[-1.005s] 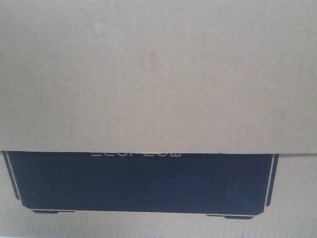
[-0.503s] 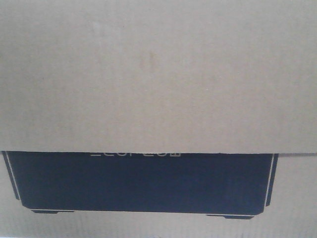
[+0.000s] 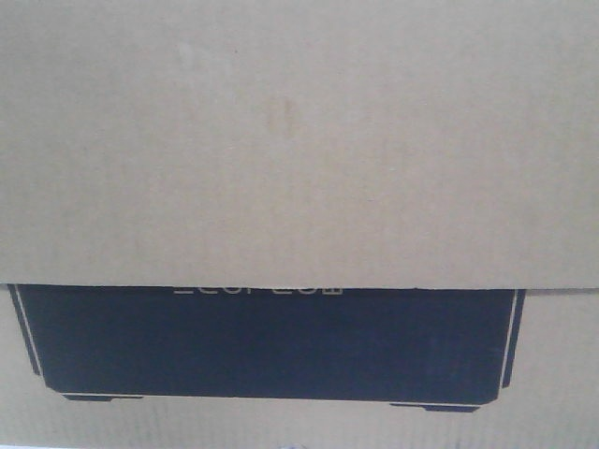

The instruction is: Grab box from left shelf to table start

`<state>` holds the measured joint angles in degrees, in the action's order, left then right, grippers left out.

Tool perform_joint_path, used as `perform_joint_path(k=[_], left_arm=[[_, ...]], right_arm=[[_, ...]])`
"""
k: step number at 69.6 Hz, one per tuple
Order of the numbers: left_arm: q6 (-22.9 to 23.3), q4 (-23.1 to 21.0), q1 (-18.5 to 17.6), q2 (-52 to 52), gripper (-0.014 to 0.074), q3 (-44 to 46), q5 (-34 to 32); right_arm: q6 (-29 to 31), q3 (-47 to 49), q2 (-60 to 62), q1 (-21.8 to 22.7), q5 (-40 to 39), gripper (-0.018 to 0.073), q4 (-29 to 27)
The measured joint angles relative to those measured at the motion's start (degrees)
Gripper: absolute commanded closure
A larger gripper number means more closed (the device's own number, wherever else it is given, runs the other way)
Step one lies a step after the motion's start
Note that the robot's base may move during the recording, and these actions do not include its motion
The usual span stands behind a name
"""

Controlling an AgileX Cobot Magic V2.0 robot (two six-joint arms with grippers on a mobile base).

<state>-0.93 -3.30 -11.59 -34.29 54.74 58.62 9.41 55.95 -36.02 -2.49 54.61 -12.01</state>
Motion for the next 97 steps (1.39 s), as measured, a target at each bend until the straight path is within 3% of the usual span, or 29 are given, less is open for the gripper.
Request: perform_joint_path(k=[21, 38, 89, 97], left_arm=[[0.0, 0.2, 0.0, 19.9, 0.0689, -20.2, -11.0], [0.0, 0.5, 0.0, 24.1, 0.0689, -27.9, -15.2], [-0.2, 0.6, 0.0, 24.1, 0.0689, -28.2, -16.1], [-0.2, 1.0, 0.1, 25.2, 0.0689, -28.8, -19.1]], right_arm=[[-0.1, -21.1, 20.2, 0.0, -8.2, 0.0503, 0.3], [-0.1, -32.6, 31.7, 0.0, -18.0, 0.0503, 1.4], [-0.1, -33.9, 32.6, 0.0, -20.4, 0.0503, 1.4], [-0.1, -33.9, 32.6, 0.0, -20.4, 0.0503, 1.4]])
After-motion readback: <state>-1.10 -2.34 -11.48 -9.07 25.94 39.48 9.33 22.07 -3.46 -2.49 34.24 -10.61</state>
